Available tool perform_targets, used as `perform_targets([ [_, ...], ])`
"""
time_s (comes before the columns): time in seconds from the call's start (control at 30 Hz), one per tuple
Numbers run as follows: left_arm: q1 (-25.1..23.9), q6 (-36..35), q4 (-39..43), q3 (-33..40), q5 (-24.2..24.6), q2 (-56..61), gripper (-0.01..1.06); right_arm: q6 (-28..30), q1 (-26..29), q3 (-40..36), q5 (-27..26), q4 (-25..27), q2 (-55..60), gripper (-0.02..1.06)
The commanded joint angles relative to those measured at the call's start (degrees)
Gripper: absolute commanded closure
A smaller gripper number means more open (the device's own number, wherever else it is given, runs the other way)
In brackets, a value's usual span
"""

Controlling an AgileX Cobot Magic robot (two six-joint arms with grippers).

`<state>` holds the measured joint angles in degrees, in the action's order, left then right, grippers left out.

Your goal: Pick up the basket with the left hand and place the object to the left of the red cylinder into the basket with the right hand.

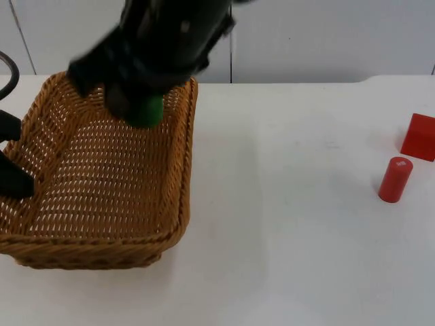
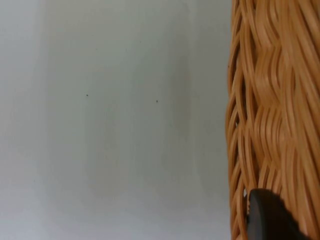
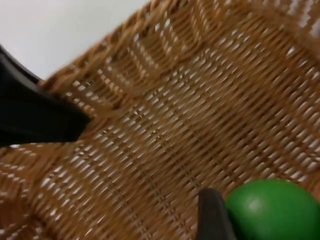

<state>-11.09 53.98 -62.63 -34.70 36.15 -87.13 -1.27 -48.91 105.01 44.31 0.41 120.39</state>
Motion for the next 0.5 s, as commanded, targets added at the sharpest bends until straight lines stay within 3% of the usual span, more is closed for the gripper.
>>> perform_targets([
  [0.0, -0.3, 0.2, -1.8, 0.2, 0.9, 0.9, 1.05, 0.6, -0.4, 0.5, -2.3, -0.4, 1.7, 1.03],
  [0.07, -0.3, 0.2, -1.8, 0.2, 0.9, 0.9, 1.05, 0.6, -0.4, 0.5, -2.7, -0.4, 2.7, 1.0],
  [0.2, -0.3, 0.2, -2.3, 0.2, 0.9, 0.9, 1.05, 0.6, -0.4, 0.5, -3.5, -0.4, 4.6, 0.7],
  [0.23, -0.3, 0.2, -2.3, 0.2, 0.9, 0.9, 1.05, 0.6, -0.4, 0.5, -3.5, -0.4, 4.6, 0.7],
  [0.33, -0.3, 0.2, -2.3, 0.2, 0.9, 0.9, 1.05, 0.7, -0.4, 0.5, -3.7, -0.4, 4.4, 0.41],
  [0.47, -0.3, 0.2, -2.3, 0.2, 0.9, 0.9, 1.05, 0.7, -0.4, 0.6, -3.1, -1.8, 2.8, 0.3],
])
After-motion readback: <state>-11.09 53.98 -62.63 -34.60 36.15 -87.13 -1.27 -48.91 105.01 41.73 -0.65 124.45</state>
